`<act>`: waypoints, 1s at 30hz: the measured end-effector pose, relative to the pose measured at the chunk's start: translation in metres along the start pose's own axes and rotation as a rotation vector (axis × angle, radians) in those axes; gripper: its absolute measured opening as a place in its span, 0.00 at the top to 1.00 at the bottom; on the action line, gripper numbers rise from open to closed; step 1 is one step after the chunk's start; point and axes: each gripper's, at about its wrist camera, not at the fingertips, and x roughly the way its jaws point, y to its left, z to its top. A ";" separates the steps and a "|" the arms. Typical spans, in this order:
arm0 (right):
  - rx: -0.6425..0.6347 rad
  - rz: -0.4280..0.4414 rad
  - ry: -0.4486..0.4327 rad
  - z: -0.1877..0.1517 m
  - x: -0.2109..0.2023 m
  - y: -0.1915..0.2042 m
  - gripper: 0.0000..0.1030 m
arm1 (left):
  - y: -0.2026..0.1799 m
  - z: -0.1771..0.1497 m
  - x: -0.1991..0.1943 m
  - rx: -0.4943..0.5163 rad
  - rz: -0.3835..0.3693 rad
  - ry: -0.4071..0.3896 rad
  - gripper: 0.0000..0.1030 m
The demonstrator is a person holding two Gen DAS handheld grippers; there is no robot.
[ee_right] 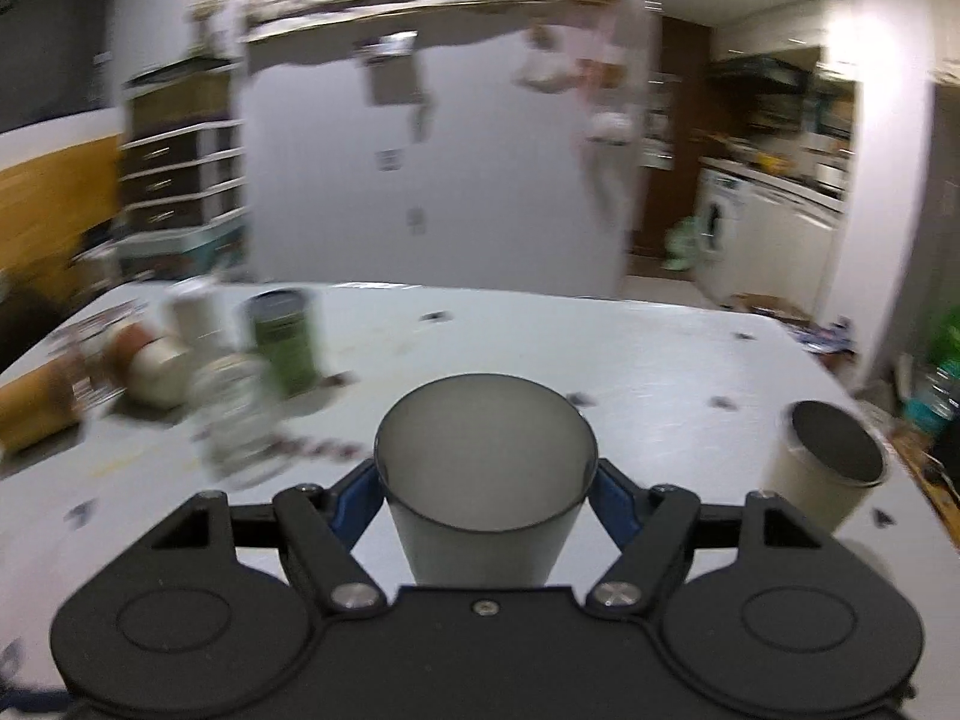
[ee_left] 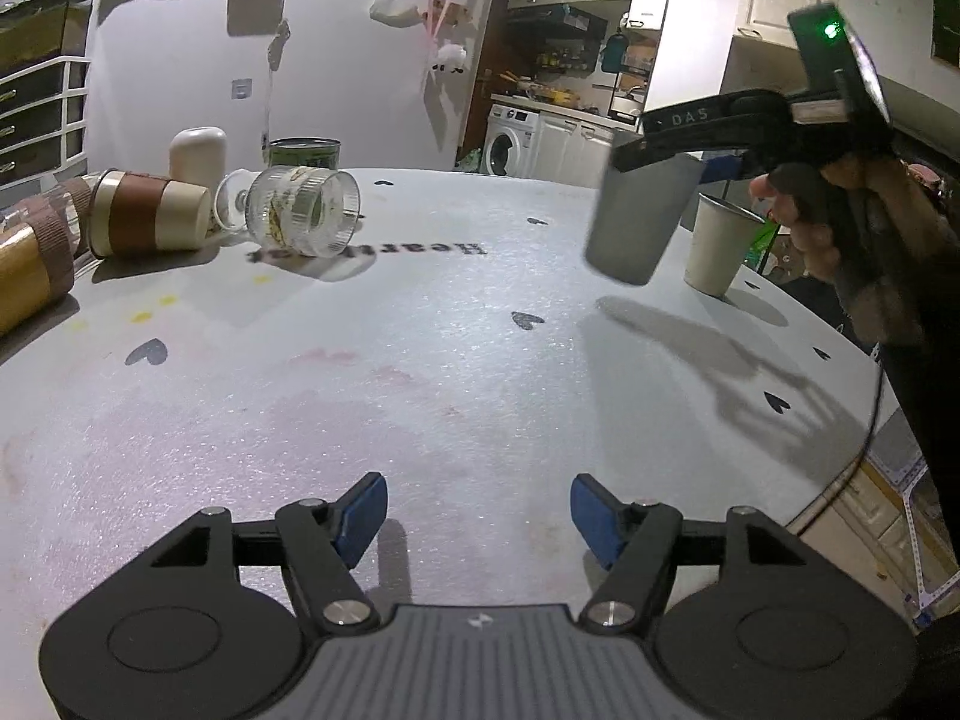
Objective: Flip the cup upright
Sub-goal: 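Open the left gripper while the right gripper sets the cup upright beside the beige cup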
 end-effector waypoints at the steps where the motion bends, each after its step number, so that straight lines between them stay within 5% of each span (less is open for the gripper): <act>1: 0.012 -0.030 -0.005 0.003 0.007 -0.009 0.27 | 0.001 0.000 0.001 -0.001 0.003 0.000 0.34; 15: 0.093 -0.264 0.000 -0.005 0.065 -0.058 0.27 | 0.007 -0.005 0.000 -0.010 0.021 0.002 0.34; 30: 0.111 -0.247 -0.026 -0.011 0.042 -0.058 0.14 | 0.002 0.001 -0.002 0.016 0.035 -0.013 0.34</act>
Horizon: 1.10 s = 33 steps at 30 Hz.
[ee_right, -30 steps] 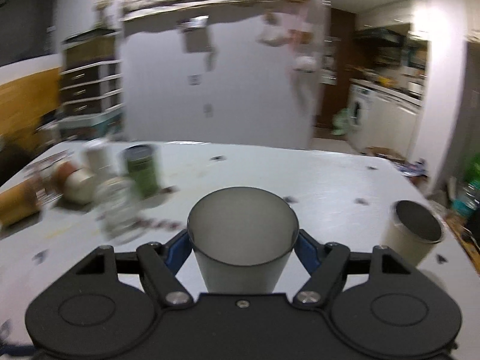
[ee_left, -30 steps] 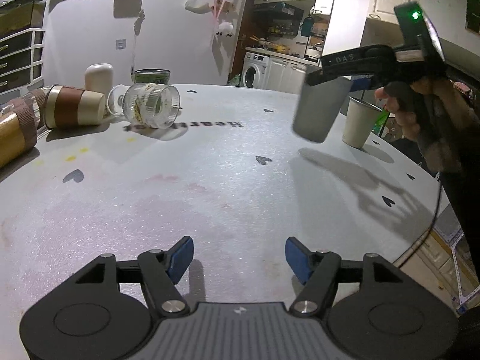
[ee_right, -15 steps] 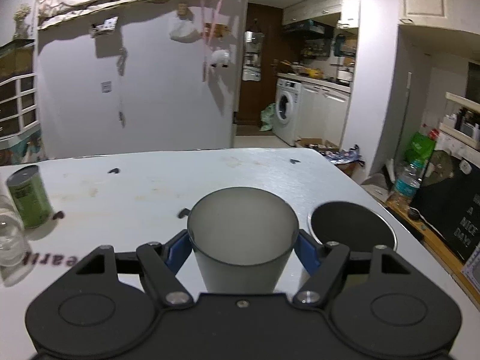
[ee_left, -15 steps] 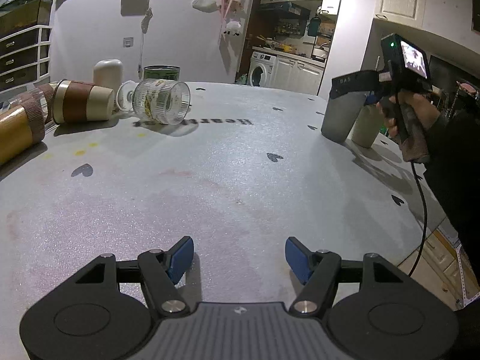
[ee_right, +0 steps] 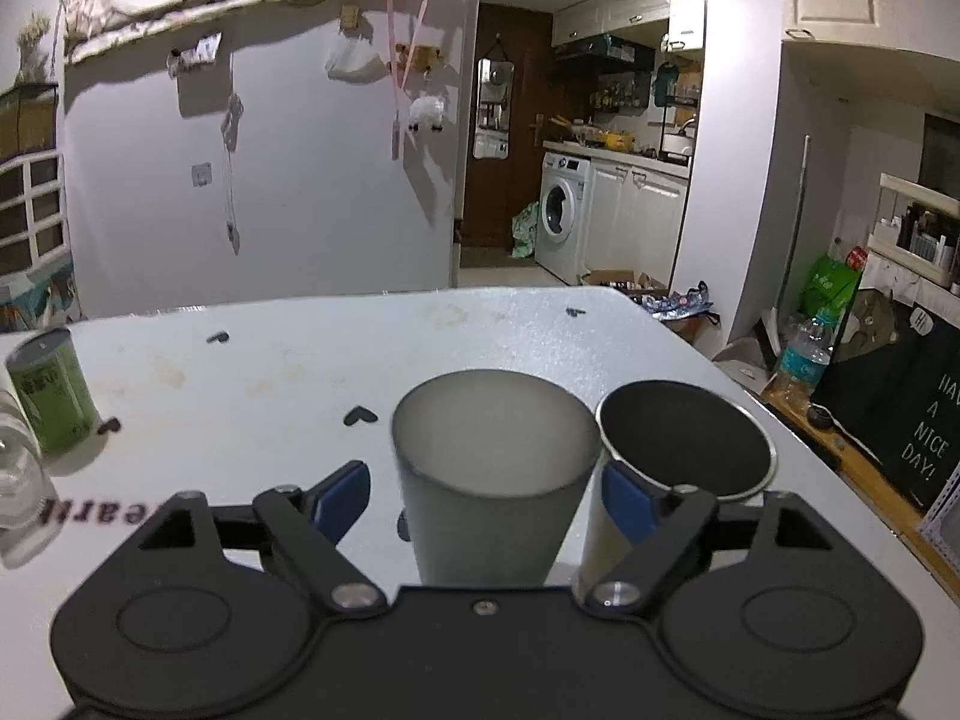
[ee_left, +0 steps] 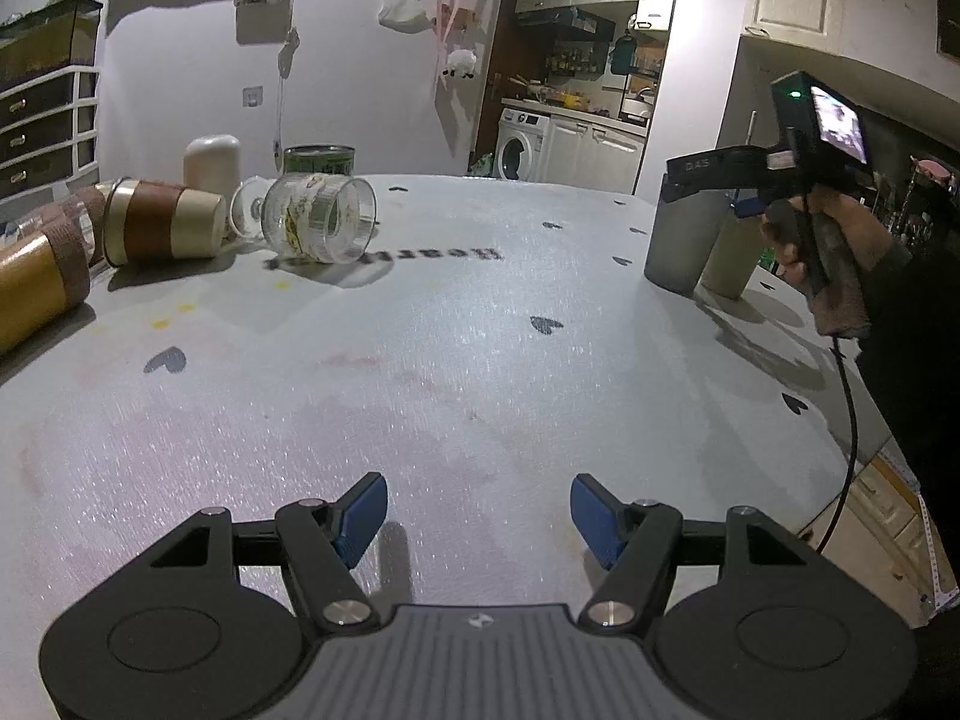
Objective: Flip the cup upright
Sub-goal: 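Open the left gripper while the right gripper sets the cup upright beside the beige cup, then open the right gripper and withdraw it from the upright grey cup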
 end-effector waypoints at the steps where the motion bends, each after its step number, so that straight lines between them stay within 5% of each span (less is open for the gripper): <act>1: 0.005 0.010 -0.010 -0.001 -0.005 -0.001 0.13 | -0.001 0.001 0.000 0.003 0.002 -0.004 0.34; 16: 0.086 0.105 -0.176 -0.028 -0.127 -0.024 0.07 | -0.016 0.043 -0.012 0.059 0.046 -0.118 0.33; 26: 0.059 0.110 -0.209 -0.066 -0.181 -0.024 0.06 | -0.033 0.069 -0.020 0.054 0.048 -0.200 0.33; 33: 0.051 0.099 -0.212 -0.085 -0.205 -0.025 0.04 | -0.047 0.065 -0.018 0.071 0.068 -0.204 0.18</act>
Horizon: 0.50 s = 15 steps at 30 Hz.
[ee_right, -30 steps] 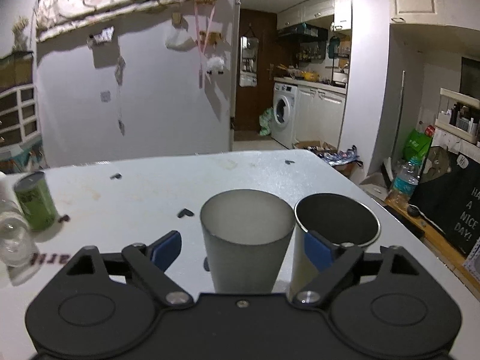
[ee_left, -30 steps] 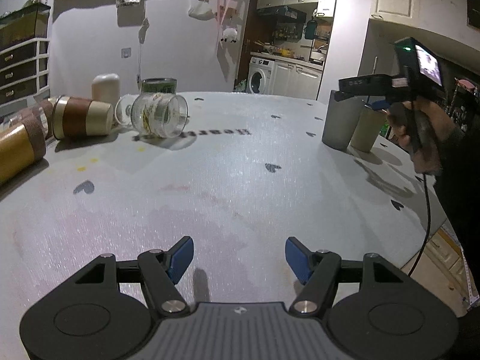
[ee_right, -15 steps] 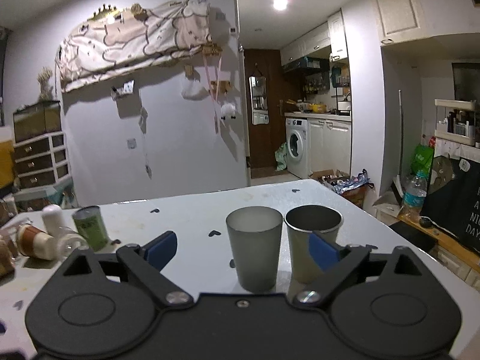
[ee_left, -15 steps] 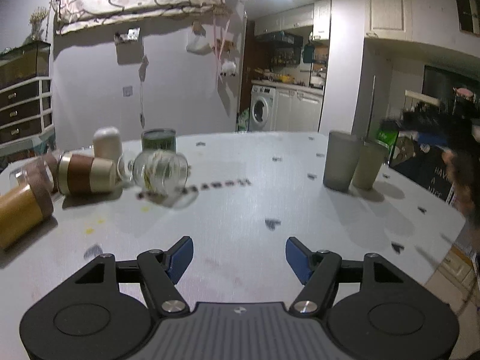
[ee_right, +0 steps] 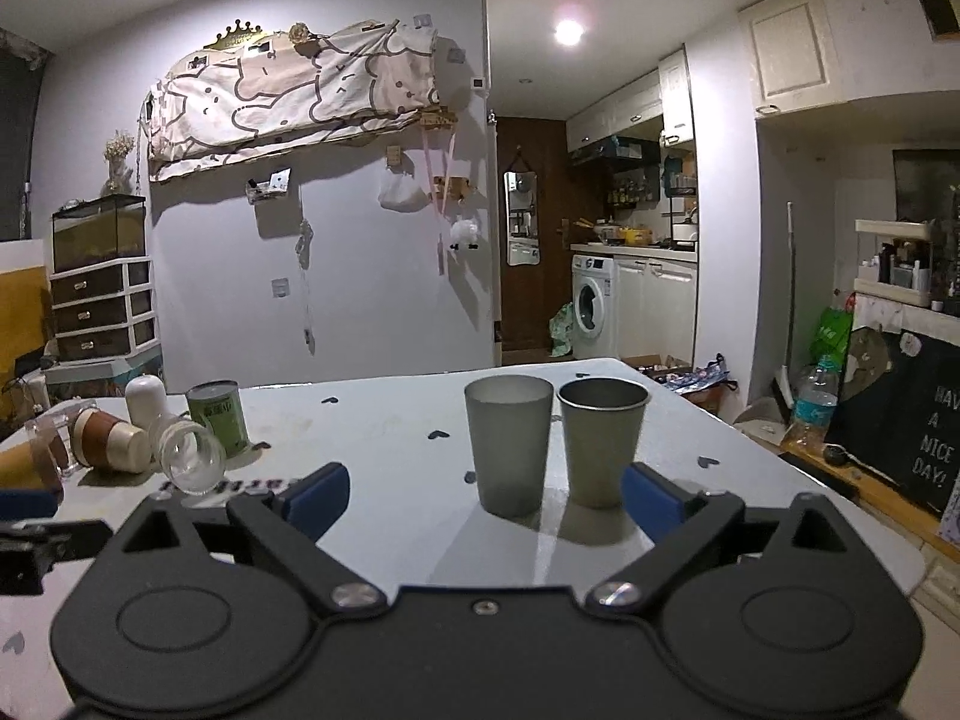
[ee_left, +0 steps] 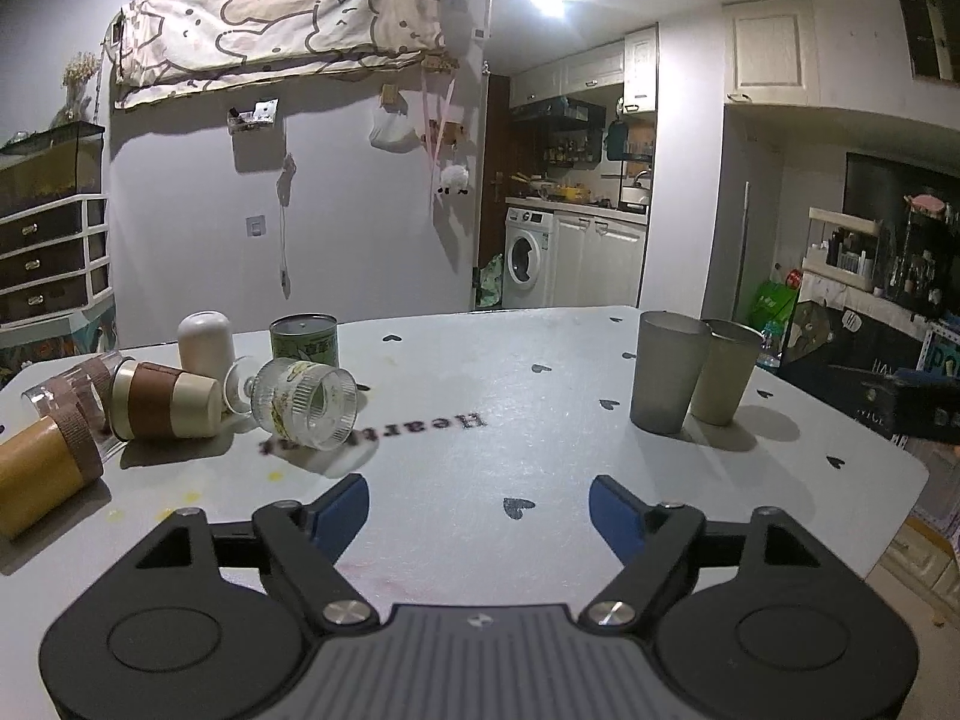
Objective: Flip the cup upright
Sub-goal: 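Open the right gripper and withdraw it from the upright grey cup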
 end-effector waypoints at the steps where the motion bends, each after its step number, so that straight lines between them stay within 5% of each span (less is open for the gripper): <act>1: 0.003 0.000 0.003 -0.002 -0.003 -0.001 0.04 | -0.001 -0.001 -0.001 -0.002 0.001 0.000 0.16; 9: -0.007 -0.025 0.024 -0.016 -0.014 -0.002 0.00 | -0.009 -0.004 -0.005 -0.008 0.024 -0.026 0.01; 15: -0.009 -0.030 0.031 -0.020 -0.017 -0.001 0.00 | -0.010 -0.003 -0.007 -0.022 0.046 -0.025 0.00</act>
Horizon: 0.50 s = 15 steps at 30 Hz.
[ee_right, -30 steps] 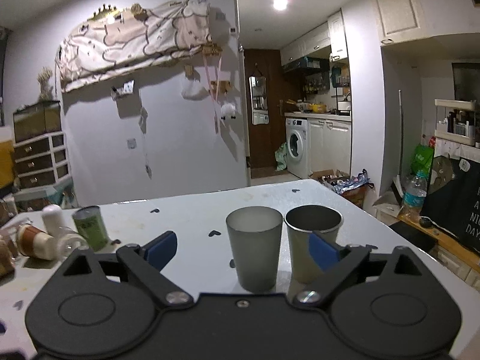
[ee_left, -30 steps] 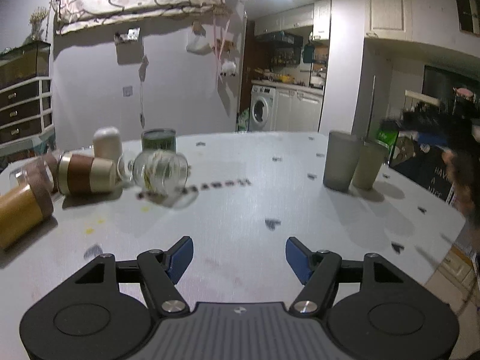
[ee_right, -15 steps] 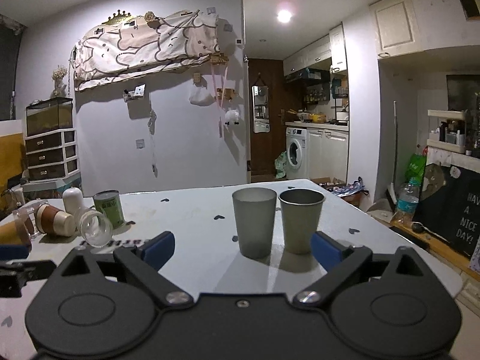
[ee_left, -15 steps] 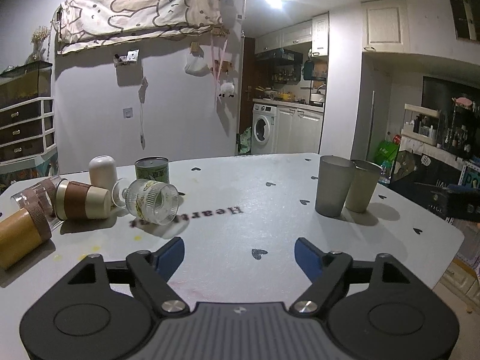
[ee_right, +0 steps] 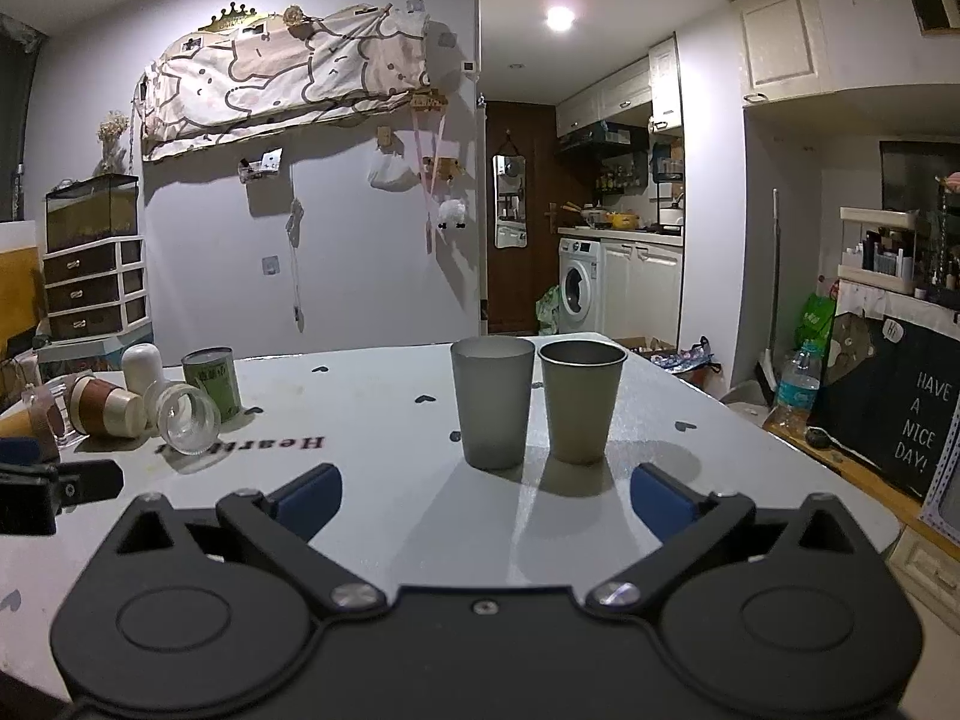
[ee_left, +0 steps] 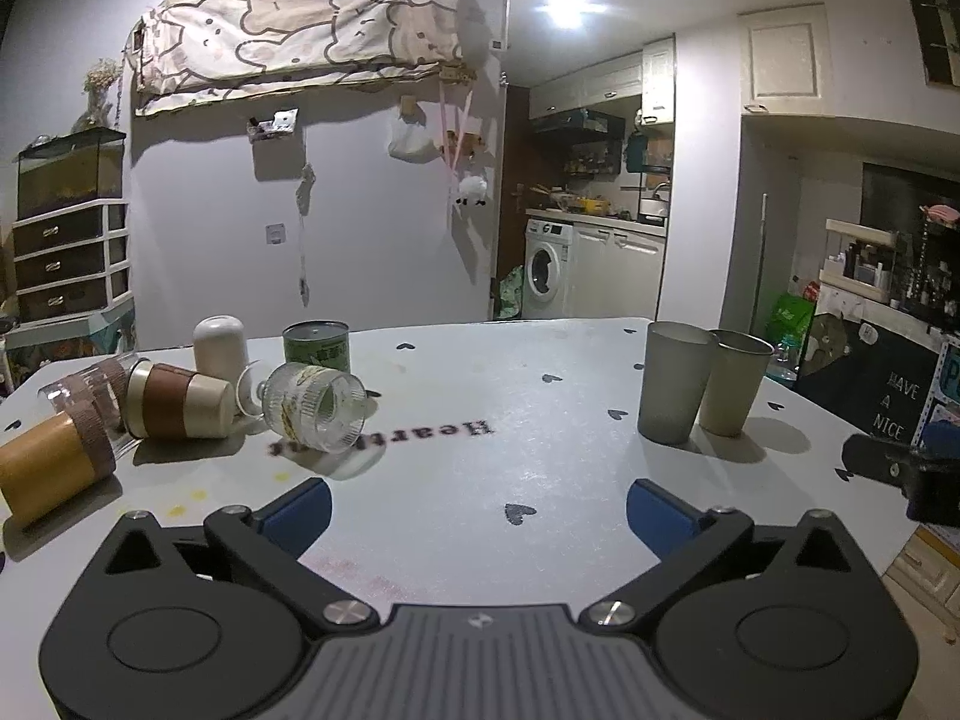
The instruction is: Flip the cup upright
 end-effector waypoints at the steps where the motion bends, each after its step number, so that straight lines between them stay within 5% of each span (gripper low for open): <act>1: -0.003 0.002 0.000 -0.001 -0.001 0.001 0.00 | 0.000 0.000 0.000 -0.002 0.003 0.002 0.00; 15: -0.023 0.006 0.002 -0.001 -0.003 0.004 0.00 | -0.002 0.001 -0.002 0.012 0.028 0.012 0.00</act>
